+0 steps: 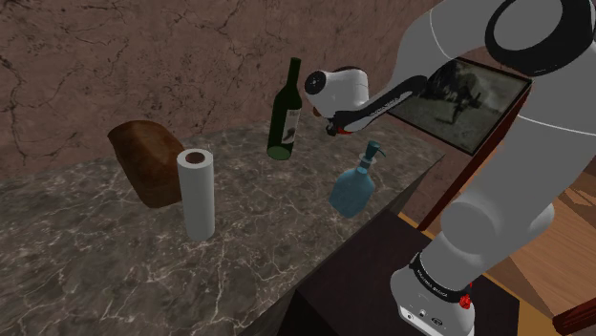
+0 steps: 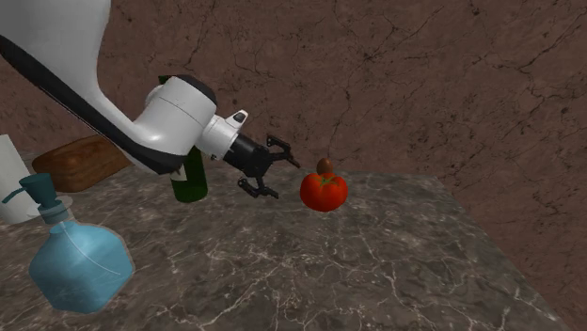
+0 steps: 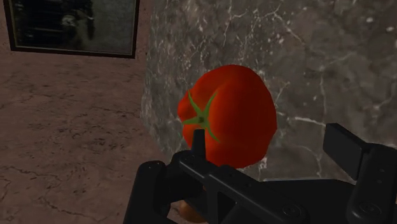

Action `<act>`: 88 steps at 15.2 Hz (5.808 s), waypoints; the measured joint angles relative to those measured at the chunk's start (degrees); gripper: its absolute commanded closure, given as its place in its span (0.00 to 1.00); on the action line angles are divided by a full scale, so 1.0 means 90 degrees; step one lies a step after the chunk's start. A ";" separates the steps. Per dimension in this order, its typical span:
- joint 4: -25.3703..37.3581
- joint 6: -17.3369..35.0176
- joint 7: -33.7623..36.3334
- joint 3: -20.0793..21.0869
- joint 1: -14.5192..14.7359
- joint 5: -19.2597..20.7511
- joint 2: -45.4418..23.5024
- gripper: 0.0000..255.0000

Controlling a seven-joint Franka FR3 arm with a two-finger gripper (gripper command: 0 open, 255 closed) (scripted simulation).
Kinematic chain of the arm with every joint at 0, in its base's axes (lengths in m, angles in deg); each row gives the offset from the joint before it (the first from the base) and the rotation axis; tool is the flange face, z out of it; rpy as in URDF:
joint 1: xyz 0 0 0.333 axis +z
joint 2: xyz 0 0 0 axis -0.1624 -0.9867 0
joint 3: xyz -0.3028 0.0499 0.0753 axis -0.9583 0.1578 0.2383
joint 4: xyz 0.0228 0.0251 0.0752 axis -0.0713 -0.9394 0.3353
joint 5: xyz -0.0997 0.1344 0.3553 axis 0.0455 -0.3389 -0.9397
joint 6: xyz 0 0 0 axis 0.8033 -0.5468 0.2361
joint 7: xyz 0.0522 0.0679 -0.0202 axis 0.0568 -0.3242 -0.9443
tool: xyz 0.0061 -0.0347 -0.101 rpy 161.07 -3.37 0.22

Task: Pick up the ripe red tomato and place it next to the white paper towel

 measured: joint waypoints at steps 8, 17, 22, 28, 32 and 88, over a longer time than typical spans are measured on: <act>0.0354 0.0212 0.0299 -0.0292 -0.0192 0.0720 -0.0643 0.00; 0.0440 0.0248 0.0299 -0.0321 -0.0216 0.0772 -0.0729 1.00; 0.0439 0.0247 0.0299 -0.0319 -0.0215 0.0771 -0.0730 1.00; 0.0444 0.0243 0.0212 -0.0314 -0.0227 0.0713 -0.0669 1.00; 0.0437 0.0210 -0.0046 -0.0281 -0.0242 0.0526 -0.0447 1.00; 0.1004 -0.1625 -0.3157 0.0392 0.0184 -0.2049 0.2293 1.00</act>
